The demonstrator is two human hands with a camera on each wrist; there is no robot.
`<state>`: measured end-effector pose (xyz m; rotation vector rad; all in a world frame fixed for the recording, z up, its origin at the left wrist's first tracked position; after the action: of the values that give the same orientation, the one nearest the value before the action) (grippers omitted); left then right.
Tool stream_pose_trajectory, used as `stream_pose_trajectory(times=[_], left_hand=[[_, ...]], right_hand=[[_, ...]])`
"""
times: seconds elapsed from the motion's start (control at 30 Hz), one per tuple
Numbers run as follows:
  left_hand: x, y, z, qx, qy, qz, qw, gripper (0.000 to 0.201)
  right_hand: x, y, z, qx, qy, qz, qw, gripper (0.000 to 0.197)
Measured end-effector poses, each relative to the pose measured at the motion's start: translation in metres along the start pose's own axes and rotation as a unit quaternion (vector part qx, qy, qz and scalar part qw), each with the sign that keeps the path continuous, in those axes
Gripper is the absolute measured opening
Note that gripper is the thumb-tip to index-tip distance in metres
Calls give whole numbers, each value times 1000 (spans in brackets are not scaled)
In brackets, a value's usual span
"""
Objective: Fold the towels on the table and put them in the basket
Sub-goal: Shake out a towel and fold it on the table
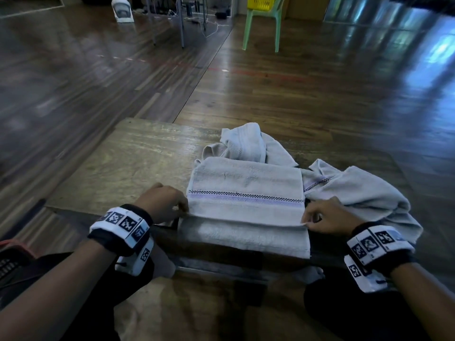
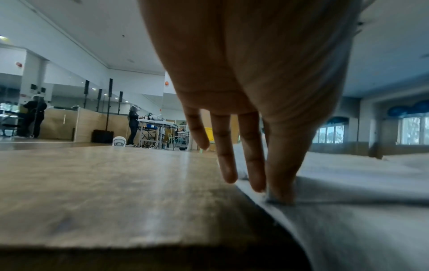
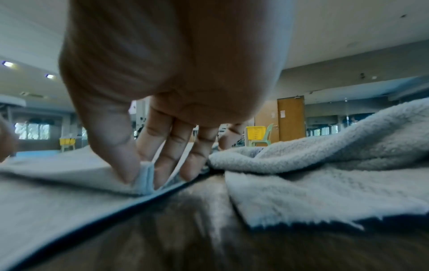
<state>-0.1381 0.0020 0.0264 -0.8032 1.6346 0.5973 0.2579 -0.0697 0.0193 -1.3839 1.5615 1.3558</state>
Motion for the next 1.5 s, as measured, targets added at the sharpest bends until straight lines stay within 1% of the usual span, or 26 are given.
stream_pose_trajectory(times=[0.07, 0.1, 0.23, 0.33, 0.4, 0.5, 0.57, 0.63, 0.7, 0.8, 0.87, 0.93, 1.0, 1.1, 1.13, 1.17, 1.3, 1.4, 1.5], left_hand=[[7, -2, 6, -9, 25, 12, 1000, 14], [9, -3, 9, -16, 24, 16, 999, 15], [7, -3, 22, -50, -21, 27, 998, 16], [4, -4, 34, -70, -56, 35, 995, 15], [4, -6, 41, -84, -69, 39, 993, 17], [4, -5, 45, -95, -73, 37, 992, 18], [4, -3, 43, -93, -87, 32, 991, 17], [1, -1, 36, -82, -124, 17, 989, 14], [-3, -1, 27, -69, -178, 4, 982, 12], [-7, -6, 9, -30, -251, 7, 967, 3], [-6, -8, 0, -7, -270, 6, 963, 5], [-2, -10, -7, 9, -262, 1, 965, 9], [4, -14, -12, 24, -237, 12, 971, 11], [10, -22, -17, 15, -153, 31, 988, 3], [13, -24, -17, 8, -126, 38, 991, 9], [14, -25, -18, 5, -111, 41, 993, 13], [14, -25, -21, -10, -114, 33, 993, 14], [15, -24, -24, -13, -90, 38, 995, 14], [16, -24, -24, -21, -69, 30, 997, 15]], right_hand=[[8, 1, 3, 8, 22, -18, 1000, 16], [10, 1, 6, 10, 19, -20, 1000, 14], [3, -4, 19, 33, -38, -64, 997, 5], [-2, -5, 30, 49, -82, -78, 992, 9], [-4, -3, 35, 64, -106, -82, 989, 10], [-4, -3, 37, 80, -102, -88, 988, 11], [-5, -5, 35, 76, -102, -79, 989, 10], [-9, -7, 31, 63, -132, -46, 988, 8], [-13, -10, 23, 48, -166, -11, 985, 8], [-19, -12, 9, 9, -217, 34, 976, 19], [-18, -15, -1, -21, -233, 59, 970, 28], [-14, -16, -10, -45, -228, 70, 970, 30], [-8, -17, -15, -59, -207, 68, 974, 24], [2, -18, -16, -34, -138, 34, 989, 21], [3, -18, -15, -27, -119, 22, 992, 18], [4, -17, -15, -25, -104, 12, 994, 17], [4, -13, -11, -27, -63, -3, 998, 17], [6, -9, -8, -29, -49, -14, 998, 10], [8, -5, -7, -25, -34, -19, 999, 10]])
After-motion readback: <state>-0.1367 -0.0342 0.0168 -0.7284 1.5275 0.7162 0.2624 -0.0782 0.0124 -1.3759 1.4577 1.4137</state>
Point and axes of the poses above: each hand's wrist, its own z-axis towards the middle knuckle, its own x-axis out of the palm, y = z × x, the point moved 2 cm from there along z, towards the middle knuckle, and after that the axes turned 5 degrees about x, right-handed, at the moved point
